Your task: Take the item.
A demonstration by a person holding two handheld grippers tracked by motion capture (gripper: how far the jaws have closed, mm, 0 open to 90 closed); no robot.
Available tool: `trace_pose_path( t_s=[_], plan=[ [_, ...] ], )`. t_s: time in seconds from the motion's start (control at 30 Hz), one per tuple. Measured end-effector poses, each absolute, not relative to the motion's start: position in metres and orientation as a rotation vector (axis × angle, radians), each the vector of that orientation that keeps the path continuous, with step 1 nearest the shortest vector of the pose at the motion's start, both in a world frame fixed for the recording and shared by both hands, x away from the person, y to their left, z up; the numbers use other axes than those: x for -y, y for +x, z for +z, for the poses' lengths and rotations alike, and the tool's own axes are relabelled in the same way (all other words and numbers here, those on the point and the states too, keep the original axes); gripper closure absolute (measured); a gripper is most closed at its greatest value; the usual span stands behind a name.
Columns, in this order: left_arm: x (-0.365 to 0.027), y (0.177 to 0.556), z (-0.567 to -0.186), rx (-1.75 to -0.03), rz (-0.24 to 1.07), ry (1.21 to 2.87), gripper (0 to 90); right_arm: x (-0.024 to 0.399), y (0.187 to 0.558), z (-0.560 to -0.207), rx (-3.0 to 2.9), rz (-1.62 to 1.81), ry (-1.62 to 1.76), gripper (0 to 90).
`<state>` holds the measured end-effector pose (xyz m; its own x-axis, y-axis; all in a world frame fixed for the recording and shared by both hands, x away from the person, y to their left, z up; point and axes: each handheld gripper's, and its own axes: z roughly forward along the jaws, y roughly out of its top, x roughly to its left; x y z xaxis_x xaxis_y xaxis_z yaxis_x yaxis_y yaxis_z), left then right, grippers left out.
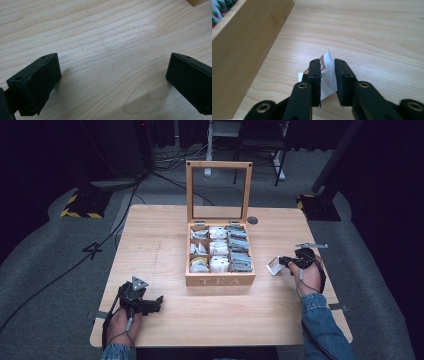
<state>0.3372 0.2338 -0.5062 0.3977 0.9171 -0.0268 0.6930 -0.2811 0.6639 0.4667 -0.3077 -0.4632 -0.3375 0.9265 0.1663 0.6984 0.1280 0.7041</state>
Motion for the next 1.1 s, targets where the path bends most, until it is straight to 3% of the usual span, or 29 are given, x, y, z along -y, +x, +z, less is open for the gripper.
trace_pose_path(
  t_s=[0.1,0.23,0.33,0.73,1.1],
  plan=[
    [-0.234,0.337,-0.506,-1.369,0.488,2.064,0.0,0.309,0.468,-0.467,-2.107,1.0,1.578,67.0],
    [-0.234,0.337,-0.506,-1.369,0.488,2.064,0.0,0.313,0.473,-0.478,-2.112,0.989,1.587,47.9],
    [-0.234,0.337,-0.506,-1.369,0.488,2.064,0.0,0.313,0.474,-0.479,-2.101,0.981,1.575,43.8],
    [-0.234,0.337,-0.506,-1.37,0.486,2.064,0.0,0.306,0.462,-0.457,-2.108,1.056,1.447,37.2],
    [-0.234,0.337,-0.506,-1.369,0.489,2.063,0.0,0.286,0.424,-0.434,-2.177,1.139,1.247,36.9]
  ],
)
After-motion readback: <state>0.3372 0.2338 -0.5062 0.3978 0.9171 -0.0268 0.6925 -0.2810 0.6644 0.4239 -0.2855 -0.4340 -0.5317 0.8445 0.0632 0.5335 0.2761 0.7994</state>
